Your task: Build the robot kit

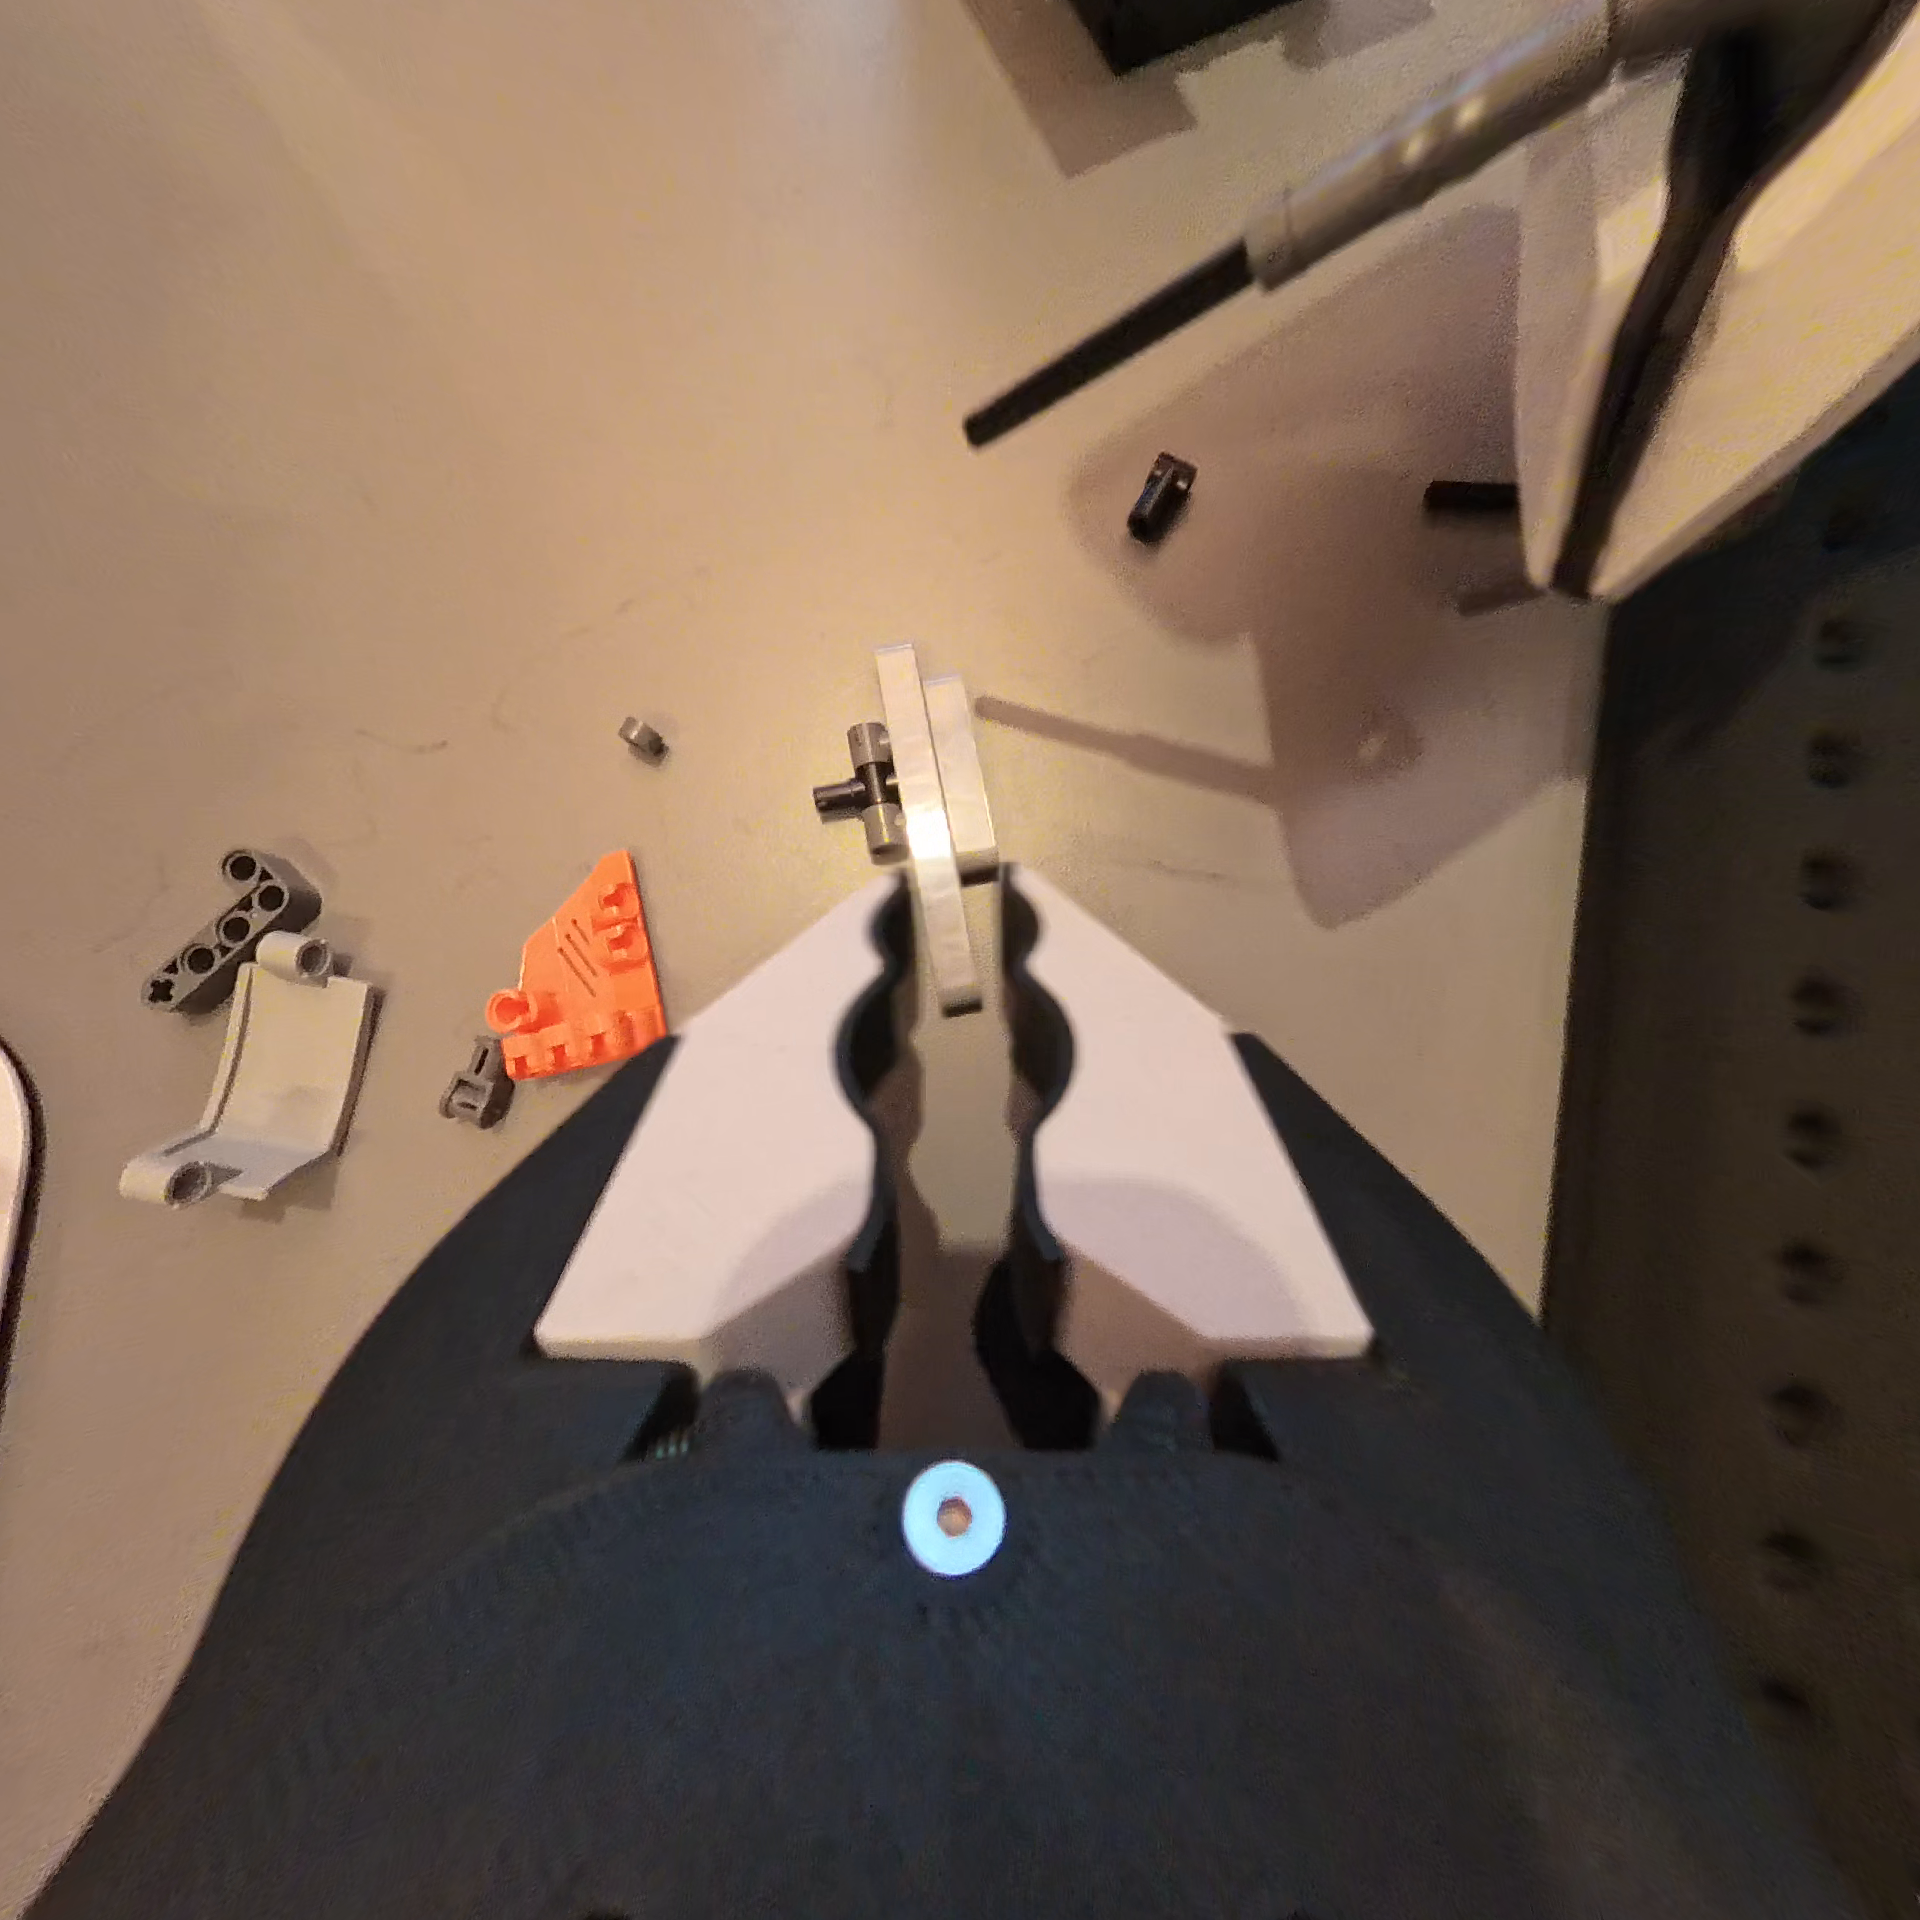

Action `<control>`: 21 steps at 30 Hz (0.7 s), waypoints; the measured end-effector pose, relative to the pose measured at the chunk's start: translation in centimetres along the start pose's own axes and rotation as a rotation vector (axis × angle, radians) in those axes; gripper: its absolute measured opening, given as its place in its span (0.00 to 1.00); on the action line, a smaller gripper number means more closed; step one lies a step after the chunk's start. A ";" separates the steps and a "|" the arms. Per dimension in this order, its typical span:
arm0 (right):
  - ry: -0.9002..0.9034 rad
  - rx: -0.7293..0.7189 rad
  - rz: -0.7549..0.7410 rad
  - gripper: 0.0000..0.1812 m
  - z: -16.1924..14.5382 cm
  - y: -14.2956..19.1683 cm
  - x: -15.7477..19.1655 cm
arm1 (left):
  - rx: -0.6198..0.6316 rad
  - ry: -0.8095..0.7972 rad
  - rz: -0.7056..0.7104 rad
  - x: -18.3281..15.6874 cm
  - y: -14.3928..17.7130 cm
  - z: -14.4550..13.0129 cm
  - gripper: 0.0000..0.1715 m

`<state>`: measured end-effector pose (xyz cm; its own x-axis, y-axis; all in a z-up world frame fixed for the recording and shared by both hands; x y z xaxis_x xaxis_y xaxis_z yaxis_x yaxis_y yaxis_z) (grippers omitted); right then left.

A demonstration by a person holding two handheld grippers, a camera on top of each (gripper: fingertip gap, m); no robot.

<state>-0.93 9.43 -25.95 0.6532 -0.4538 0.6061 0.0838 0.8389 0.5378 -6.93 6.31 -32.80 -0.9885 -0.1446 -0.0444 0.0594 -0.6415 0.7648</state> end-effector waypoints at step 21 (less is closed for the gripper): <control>0.487 0.062 -0.308 0.24 2.6 2.7 -2.8 | -0.479 0.597 -0.715 -3.4 6.6 5.5 0.03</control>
<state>-4.51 12.18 -24.74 0.8777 -0.4718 0.0844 0.2908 0.6641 0.6887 -3.92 6.71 -24.06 -0.5936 0.1211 -0.7956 -0.3342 -0.9364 0.1068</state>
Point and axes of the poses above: each gripper's, where its closed fingertips meet, y back along the fingers, z out of its top, x = y × z across the jaws, the point moved 1 cm from there along y, back along the fingers, and after that the axes turned 3 degrees about -z, right-handed, at the moved point
